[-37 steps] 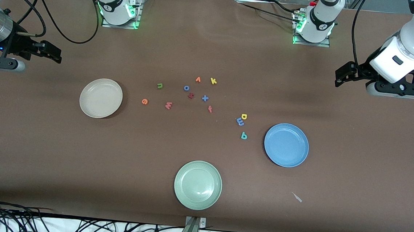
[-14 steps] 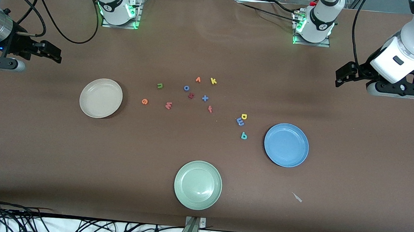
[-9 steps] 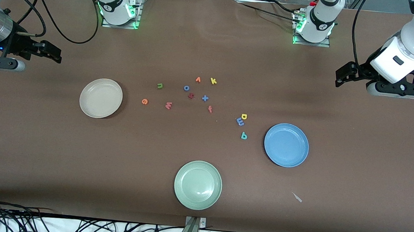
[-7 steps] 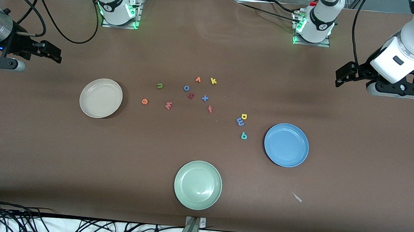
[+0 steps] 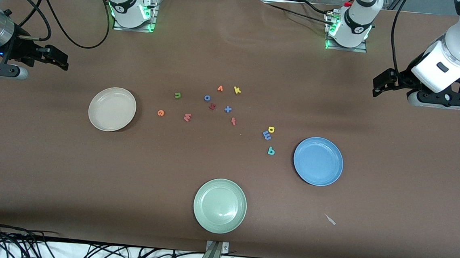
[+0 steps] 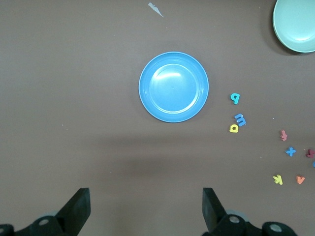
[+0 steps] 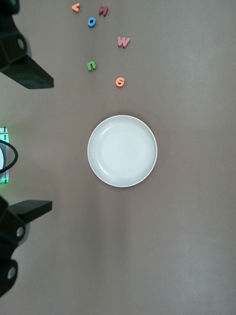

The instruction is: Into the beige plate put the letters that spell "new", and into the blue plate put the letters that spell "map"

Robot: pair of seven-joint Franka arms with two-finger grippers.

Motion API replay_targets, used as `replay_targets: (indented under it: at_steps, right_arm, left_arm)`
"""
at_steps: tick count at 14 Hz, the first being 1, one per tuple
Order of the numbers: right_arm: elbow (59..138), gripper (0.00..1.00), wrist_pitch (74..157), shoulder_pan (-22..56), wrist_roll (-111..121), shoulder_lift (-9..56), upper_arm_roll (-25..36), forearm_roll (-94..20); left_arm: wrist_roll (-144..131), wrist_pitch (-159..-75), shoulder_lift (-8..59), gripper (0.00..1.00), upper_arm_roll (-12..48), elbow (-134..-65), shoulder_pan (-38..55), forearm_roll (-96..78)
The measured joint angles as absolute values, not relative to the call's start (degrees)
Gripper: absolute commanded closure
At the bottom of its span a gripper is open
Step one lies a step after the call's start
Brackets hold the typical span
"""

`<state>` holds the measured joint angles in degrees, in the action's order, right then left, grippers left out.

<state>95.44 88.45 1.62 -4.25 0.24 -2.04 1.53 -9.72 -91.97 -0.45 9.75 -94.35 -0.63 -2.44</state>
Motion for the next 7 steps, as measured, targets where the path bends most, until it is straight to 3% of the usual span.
replay_targets:
  at_steps: [4,7]
  right_arm:
    - [95.59,0.0,88.23,1.94,-4.12,1.16,-2.26,1.4]
    - [95.88,0.0,88.1,6.77,-3.48,4.6,-2.46,1.59]
  left_arm:
    - [-9.72,-91.97,-0.45,0.0,9.75,-94.35,-0.63,-2.44]
    - [-9.72,-91.96,-0.45,0.0,9.76,-94.3,-0.63,-2.44]
